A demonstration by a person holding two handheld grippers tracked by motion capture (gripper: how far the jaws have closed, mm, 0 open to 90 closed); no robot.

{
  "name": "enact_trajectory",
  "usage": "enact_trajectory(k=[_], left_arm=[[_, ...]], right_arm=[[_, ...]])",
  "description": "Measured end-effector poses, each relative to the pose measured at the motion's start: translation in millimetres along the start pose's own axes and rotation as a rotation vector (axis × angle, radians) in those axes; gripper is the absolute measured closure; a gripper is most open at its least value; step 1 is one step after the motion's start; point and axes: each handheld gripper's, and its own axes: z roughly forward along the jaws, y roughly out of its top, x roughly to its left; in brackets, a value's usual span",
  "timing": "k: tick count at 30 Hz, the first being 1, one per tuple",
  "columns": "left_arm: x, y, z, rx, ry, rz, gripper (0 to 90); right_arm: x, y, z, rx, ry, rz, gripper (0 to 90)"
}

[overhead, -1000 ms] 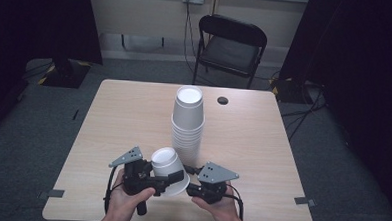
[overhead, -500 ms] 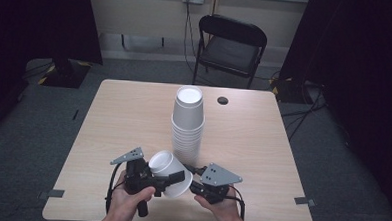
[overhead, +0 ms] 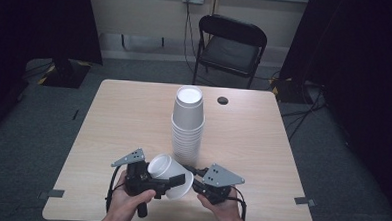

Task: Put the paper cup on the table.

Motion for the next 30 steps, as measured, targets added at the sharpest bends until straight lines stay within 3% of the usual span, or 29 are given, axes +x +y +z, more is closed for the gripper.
enact_trajectory(k=[7,11,14,20,30], left_arm=[[3.0,3.4,-3.5,-0.017,-0.037,-0.002,15.1],[4.4,6.4,-6.2,-0.039,-0.040,0.027,15.3],[7.2,9.1,-8.2,-0.048,-0.057,0.002,15.1],[8.0,12.6,-11.4,-0.060,-0.055,0.017,15.3],[8.1,18.6,-17.0,-0.086,-0.046,0.055,15.3]], right_arm=[[2.9,0.1,-1.5,0.011,0.011,-0.023,83.8],[4.2,-0.2,-0.8,0.016,0.022,-0.029,84.2],[4.2,-0.7,-0.6,0.019,0.029,-0.025,84.4],[6.6,-1.1,0.8,0.031,0.052,-0.030,84.7],[7.3,-1.6,-0.6,0.037,0.049,-0.030,84.8]])
